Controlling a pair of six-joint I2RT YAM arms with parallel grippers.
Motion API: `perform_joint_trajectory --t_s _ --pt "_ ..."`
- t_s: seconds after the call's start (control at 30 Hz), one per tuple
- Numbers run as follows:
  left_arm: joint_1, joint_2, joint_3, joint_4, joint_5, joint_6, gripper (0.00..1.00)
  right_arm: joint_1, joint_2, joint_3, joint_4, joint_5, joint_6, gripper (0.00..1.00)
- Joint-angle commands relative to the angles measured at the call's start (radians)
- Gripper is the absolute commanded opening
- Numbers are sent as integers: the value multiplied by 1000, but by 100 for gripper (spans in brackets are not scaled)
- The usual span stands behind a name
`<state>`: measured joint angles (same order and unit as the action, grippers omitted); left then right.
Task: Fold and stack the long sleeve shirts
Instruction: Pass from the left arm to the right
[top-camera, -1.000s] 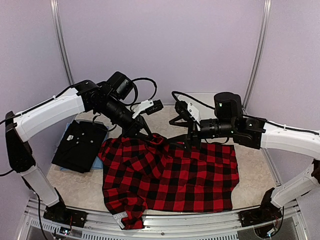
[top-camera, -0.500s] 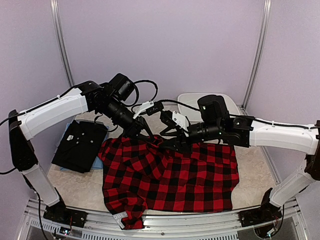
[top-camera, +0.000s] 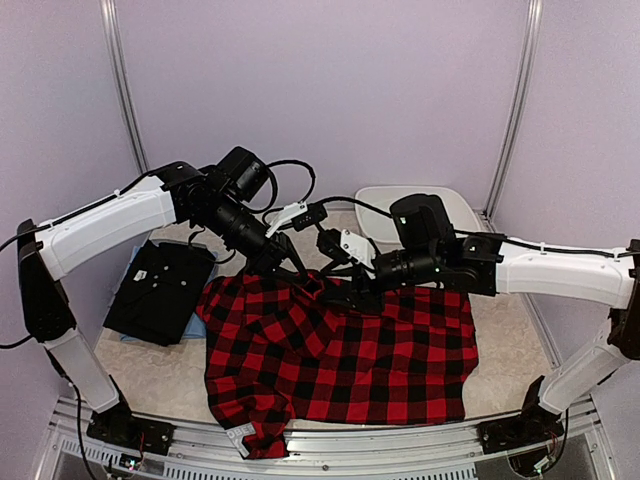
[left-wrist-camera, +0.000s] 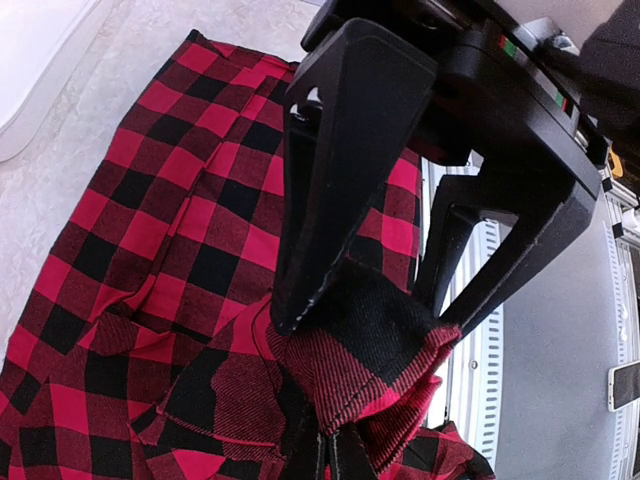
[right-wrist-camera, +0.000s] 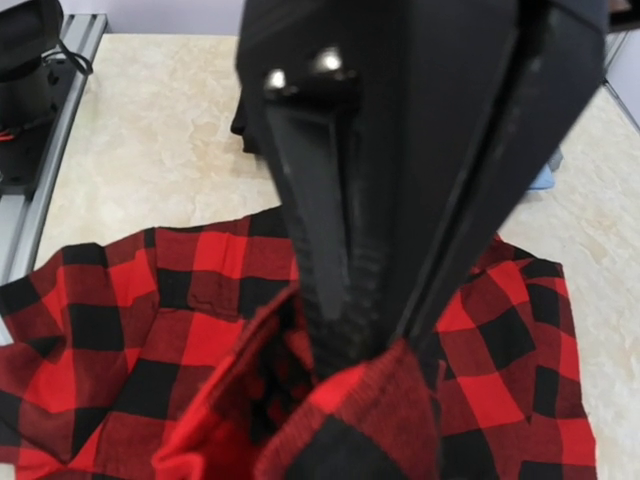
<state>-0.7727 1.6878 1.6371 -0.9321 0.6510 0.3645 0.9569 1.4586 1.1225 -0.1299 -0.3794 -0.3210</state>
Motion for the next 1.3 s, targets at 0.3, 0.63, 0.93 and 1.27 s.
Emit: perform_joint_trajectory --t_s 0.3,0.63,0.93,1.27 --pt "13 22 -9 -3 39 13 0 38 -51 6 -33 58 -27 46" --pt "14 25 -7 -3 44 11 0 43 -16 24 -39 61 -35 35" --pt "13 31 -15 7 24 0 2 45 -22 13 6 64 -6 0" --pt "147 -159 -180 292 -125 -168 99 42 -79 -66 162 139 177 0"
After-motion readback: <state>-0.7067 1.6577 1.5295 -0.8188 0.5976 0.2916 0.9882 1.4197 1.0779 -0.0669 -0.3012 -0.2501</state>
